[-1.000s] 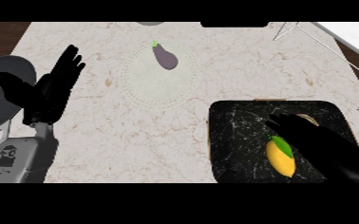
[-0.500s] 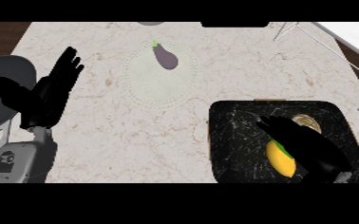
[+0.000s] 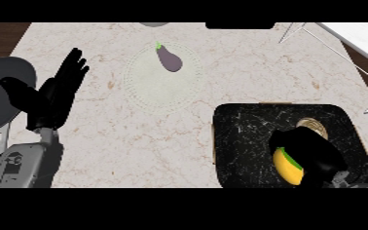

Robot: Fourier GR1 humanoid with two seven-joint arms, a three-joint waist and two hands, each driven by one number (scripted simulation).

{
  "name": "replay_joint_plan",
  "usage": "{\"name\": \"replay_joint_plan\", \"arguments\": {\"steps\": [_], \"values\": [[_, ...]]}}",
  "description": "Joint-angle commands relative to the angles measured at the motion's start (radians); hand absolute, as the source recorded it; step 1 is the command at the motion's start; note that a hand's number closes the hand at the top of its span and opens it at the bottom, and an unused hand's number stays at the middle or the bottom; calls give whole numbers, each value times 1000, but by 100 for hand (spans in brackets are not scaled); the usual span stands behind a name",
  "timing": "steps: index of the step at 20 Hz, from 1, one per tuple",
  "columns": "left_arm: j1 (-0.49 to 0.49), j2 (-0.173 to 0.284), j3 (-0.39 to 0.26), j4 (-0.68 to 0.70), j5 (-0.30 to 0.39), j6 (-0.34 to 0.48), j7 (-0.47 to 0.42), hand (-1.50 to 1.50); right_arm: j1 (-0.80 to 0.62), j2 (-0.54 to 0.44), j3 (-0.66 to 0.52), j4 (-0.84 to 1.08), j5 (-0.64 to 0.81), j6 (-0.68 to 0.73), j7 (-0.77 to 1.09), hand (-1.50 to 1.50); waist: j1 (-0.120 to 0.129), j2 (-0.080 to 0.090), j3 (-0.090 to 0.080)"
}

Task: Pick the lemon from the tray and place it in the tiered shelf

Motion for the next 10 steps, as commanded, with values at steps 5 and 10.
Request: {"name": "replay_joint_plan", "arguments": {"steps": [5,10], "values": [[27,-38,-25,-40,-27,10,17,0,84,101,67,16,79,-127,-13,150,0,5,10],[-7,0,33,53,-1,-31,-34,0,130,141,74,-58,67,-120,5,150,-9,7,9]]}}
